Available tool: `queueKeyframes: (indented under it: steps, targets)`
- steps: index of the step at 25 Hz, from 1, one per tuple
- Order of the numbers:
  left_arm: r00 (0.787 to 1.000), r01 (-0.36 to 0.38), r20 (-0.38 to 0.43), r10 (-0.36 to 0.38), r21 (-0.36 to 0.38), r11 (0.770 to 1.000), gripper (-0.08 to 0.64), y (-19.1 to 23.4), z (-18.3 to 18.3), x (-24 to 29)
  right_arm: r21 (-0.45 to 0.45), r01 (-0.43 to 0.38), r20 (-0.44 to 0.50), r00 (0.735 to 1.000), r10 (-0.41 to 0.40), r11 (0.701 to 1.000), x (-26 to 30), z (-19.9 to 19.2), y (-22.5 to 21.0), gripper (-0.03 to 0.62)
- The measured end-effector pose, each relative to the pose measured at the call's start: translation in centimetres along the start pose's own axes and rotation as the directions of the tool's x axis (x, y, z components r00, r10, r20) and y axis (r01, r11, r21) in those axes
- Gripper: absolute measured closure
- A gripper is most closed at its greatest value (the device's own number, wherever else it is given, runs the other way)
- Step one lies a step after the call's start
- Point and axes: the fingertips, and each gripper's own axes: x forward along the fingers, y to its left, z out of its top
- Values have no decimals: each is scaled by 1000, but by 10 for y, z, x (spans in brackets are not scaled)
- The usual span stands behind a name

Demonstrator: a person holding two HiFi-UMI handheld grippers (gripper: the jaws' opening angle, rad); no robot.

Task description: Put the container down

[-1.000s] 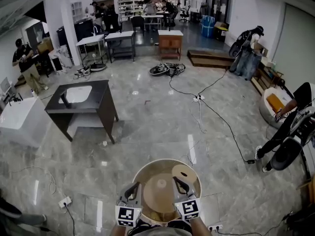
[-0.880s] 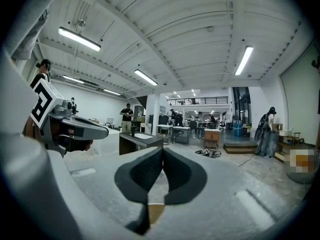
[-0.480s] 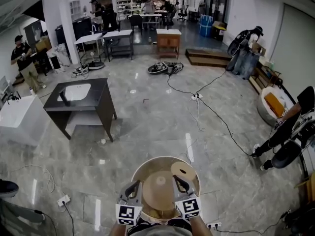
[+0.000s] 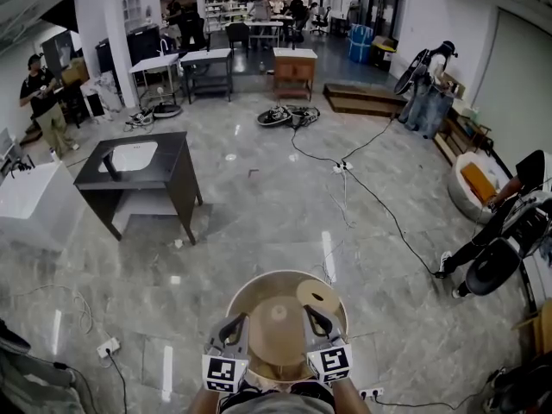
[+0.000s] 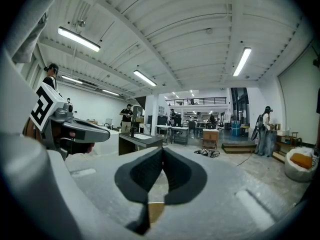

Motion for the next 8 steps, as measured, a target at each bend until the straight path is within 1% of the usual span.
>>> queueKeyframes:
  steps: [8]
  targets:
    - [1000, 3, -1, -3, 4, 1000, 540, -6, -5, -4, 1, -5, 7, 1000, 5, 1000, -5, -2, 4, 592]
